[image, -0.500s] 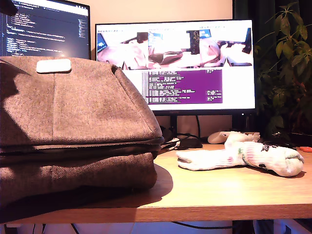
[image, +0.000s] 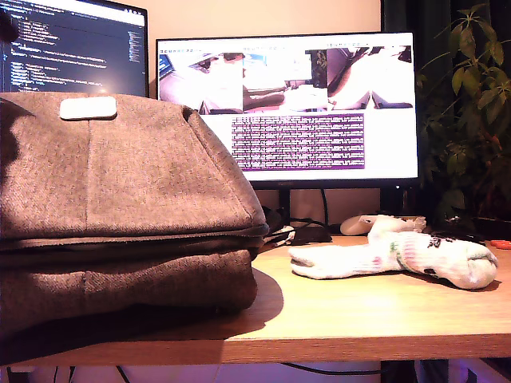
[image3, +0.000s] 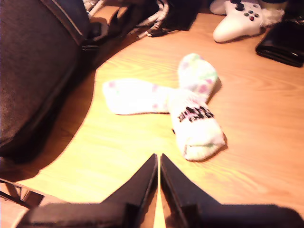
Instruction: Pack the pair of socks inside the grey Google backpack
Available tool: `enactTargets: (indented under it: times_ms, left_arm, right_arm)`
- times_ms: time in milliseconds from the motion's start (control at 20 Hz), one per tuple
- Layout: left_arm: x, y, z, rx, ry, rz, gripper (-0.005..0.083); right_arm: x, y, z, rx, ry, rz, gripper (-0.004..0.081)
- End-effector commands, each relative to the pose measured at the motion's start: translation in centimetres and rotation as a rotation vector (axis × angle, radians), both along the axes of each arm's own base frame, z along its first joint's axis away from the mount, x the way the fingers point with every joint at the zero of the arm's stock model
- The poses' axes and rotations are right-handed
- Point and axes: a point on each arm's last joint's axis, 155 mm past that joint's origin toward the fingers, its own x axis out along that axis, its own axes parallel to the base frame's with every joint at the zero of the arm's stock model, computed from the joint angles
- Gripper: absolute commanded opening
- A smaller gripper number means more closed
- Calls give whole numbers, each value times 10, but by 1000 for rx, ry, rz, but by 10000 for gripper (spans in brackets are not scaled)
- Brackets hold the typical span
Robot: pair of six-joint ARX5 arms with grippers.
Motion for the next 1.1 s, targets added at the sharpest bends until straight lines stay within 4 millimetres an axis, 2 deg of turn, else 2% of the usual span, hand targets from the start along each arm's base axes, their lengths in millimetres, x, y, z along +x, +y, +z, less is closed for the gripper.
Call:
enactTargets:
  times_ms: [0,150,350,400,500,550,600,650,700,750,800,950,1050]
  left_arm:
    - [-8,2,-3,125,-17,-74,-19]
    - [-20,8,4,251,-23,-143,-19]
    - [-40,9,28,396,-85,-293,-21]
    - [-46,6,30,429,-96,-353,-21]
    - [-56,5,21,492,-61,-436,-10]
    - [-57,6,14,534,-43,-470,20]
    - [-58,6,6,566,-15,-498,86]
    - [-57,7,-1,638,-18,-556,210]
    - [-51,10,-6,726,-29,-590,385]
    - [-41,15,-9,762,-13,-558,525]
    - [-31,20,-12,867,-39,-594,590]
    - [-18,24,-29,941,37,-602,605]
    - [-18,25,-41,955,94,-631,608]
  right_arm:
    - [-3,13,3,5,-20,79,-12]
    - [-11,37,7,1,-48,215,-12]
    - [-26,70,-1,-58,-60,418,-12]
    - [-28,76,-3,-68,-58,449,-12]
    - [-32,86,-6,-69,-49,493,-12]
    - [-34,90,-8,-70,-43,508,-12]
    - [-35,91,-8,-71,-43,516,-12]
    - [-36,92,-8,-70,-44,520,-12]
    - [-36,92,-7,-70,-44,520,-12]
    - [-36,92,-8,-70,-43,520,-12]
    - [-35,92,-6,-69,-47,520,-12]
    - [-35,92,-2,-68,-54,519,-12]
    - [-35,92,-3,-69,-50,519,-12]
